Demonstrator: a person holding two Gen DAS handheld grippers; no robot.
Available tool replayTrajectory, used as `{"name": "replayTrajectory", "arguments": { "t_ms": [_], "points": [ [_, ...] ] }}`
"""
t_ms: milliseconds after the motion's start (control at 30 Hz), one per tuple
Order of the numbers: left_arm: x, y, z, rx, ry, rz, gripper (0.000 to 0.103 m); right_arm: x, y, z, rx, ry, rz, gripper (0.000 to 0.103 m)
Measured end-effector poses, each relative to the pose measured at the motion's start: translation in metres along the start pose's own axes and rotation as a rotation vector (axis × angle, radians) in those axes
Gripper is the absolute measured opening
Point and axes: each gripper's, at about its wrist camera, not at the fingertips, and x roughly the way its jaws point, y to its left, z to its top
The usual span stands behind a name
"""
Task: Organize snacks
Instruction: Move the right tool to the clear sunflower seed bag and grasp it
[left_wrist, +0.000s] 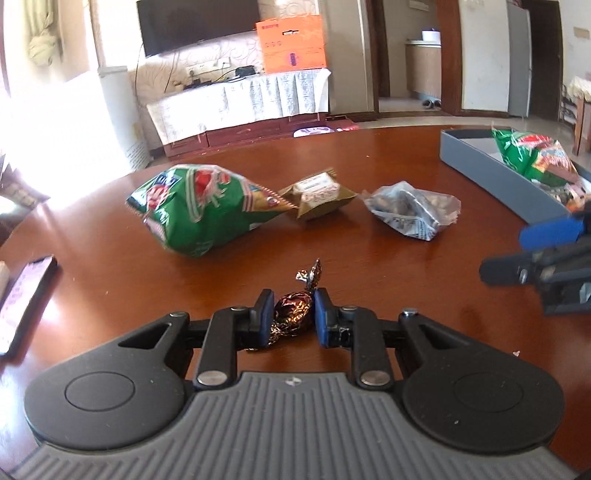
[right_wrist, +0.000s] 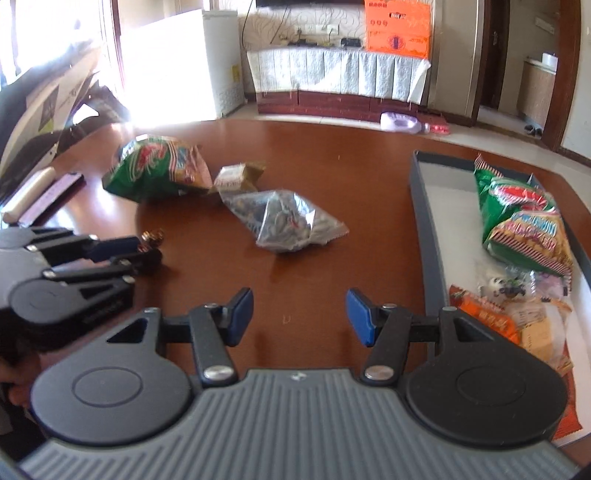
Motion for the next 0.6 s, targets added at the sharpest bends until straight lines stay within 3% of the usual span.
{"name": "replayTrajectory", "arguments": {
  "t_ms": [67, 133, 233, 433, 600],
  "points": [
    [-0.001, 0.006, -0.001, -0.037, 0.004, -0.001, 0.031, 0.009, 0.001, -0.003, -0.014, 0.043, 0.005, 0.059],
    [-0.001, 0.007, 0.000, -0.039, 0.006, 0.003, 0.033, 0.011, 0.004, -0.004, -0.032, 0.044, 0.011, 0.073],
    [-0.002, 0.006, -0.001, -0.031, 0.004, 0.006, 0.033, 0.012, 0.010, -0.005, -0.049, 0.047, 0.014, 0.082],
    [-0.002, 0.002, -0.001, -0.015, 0.005, 0.030, 0.038, 0.018, 0.013, 0.005, -0.053, 0.053, -0.035, 0.086],
    [0.000, 0.009, 0.000, -0.045, 0.014, 0.018, 0.047, 0.031, 0.032, 0.029, -0.266, 0.064, -0.103, 0.086]
  ]
}}
